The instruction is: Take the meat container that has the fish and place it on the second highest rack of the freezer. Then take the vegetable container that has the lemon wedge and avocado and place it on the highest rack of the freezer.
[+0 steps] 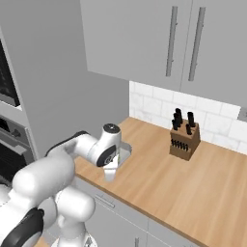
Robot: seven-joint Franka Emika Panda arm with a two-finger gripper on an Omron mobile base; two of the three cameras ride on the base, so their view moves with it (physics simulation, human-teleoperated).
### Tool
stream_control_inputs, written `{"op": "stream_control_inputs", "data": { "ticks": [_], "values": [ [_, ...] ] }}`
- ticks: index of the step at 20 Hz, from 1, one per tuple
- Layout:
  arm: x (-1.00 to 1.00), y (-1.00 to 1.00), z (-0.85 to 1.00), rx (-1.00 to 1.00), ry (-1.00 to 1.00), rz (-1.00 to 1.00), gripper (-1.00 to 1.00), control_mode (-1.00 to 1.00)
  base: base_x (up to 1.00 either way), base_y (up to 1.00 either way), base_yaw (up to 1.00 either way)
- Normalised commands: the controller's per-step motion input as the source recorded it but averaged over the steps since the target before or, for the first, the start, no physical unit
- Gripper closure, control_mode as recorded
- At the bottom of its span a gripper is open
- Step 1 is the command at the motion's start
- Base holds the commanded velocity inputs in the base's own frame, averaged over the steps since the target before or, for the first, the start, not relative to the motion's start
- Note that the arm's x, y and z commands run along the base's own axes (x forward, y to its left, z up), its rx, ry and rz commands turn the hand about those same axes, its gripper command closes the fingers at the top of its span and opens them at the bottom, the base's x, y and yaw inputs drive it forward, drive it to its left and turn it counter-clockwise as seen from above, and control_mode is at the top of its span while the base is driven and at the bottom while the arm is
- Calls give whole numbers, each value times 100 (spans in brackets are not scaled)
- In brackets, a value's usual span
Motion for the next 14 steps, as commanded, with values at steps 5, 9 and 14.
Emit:
{"op": "stream_control_inputs", "data": {
  "ticks": [5,9,14],
  "values": [
    [34,0,-8,0,0,0,-100,-100,0,0,0],
    [38,0,-4,0,0,0,-100,-100,0,0,0],
    [15,0,-23,0,3,0,-100,-100,0,0,0]
  ]
}}
